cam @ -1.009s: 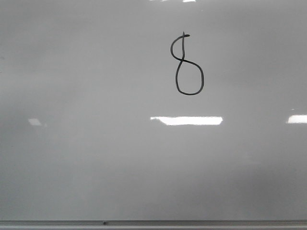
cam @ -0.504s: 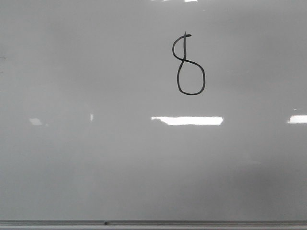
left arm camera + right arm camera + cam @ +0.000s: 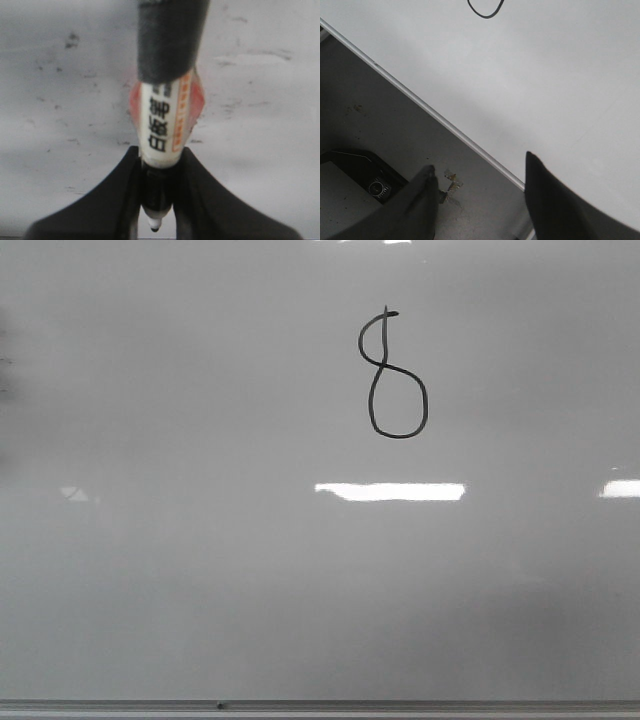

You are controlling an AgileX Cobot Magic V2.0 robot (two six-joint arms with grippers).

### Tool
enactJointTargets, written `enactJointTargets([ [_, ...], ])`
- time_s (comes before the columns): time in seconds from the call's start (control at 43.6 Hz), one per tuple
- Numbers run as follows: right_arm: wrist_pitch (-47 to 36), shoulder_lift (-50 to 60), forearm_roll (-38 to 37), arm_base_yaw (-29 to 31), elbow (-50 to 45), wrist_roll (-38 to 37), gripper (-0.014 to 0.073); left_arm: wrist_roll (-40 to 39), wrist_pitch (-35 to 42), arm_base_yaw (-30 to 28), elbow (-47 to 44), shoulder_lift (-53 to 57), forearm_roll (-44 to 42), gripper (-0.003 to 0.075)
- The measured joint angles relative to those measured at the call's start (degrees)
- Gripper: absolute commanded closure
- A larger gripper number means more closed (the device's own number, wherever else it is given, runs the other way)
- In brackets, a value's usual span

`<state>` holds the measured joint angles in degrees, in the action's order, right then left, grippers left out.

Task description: Write number 8 on whiteboard

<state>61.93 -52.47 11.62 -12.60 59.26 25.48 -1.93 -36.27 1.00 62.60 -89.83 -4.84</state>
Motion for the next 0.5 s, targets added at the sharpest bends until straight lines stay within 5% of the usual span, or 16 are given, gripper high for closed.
enactJointTargets([
  [0.206,0.0,0.0,0.0,0.0,0.0,0.0,0.0176,0.0,-0.29,0.0,1.8,-1.75,0.11,0.0343],
  [0.504,-0.32,0.14,0.0,0.0,0.0,-1.16,0.0176,0.0,-2.88,0.0,1.9,-0.4,0.22,0.0332],
])
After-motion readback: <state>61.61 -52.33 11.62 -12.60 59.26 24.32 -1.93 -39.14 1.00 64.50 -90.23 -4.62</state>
